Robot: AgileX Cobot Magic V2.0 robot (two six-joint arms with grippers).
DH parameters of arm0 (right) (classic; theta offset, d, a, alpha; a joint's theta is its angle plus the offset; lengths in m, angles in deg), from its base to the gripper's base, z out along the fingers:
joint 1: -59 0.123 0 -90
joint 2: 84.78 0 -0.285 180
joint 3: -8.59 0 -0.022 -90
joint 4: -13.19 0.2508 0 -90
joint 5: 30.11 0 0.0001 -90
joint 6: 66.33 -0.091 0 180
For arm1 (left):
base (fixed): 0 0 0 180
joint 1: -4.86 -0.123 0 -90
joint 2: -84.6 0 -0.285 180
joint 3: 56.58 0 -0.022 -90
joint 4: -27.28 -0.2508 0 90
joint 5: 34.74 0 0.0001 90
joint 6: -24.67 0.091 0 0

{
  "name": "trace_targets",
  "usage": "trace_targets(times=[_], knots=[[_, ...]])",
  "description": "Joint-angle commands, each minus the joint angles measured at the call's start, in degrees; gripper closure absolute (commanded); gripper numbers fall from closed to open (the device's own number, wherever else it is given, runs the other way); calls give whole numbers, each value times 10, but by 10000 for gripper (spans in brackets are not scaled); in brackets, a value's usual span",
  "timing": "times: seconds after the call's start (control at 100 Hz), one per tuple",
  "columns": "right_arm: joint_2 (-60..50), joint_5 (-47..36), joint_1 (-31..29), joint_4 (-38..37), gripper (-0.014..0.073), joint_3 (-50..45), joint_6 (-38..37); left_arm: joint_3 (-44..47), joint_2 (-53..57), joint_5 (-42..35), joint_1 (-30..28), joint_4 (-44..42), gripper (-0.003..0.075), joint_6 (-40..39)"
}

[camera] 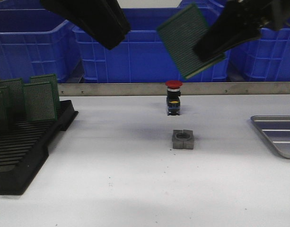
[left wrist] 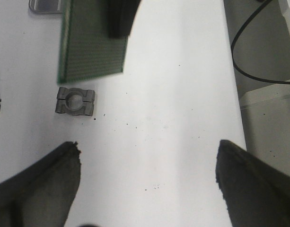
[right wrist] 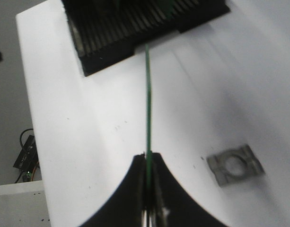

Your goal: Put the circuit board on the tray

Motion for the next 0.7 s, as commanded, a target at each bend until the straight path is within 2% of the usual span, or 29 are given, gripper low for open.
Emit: trace_targets(times=[0.0, 0.19, 0.31, 0.48, 0.69], knots=[[-25, 18, -55, 4, 660, 18, -41, -16, 28, 20, 6, 33, 164, -3], [9, 13, -179, -1, 660, 18, -161, -16, 28, 22, 6, 33, 164, -3], [52, 8, -228, -1, 660, 18, -237, -16, 28, 22, 6, 33, 164, -3], [120, 0, -261, -1, 660, 18, -288, -16, 28, 22, 6, 33, 164, -3], [186, -29, -267, -1, 660, 18, -306, -16, 28, 22, 6, 33, 164, -3]])
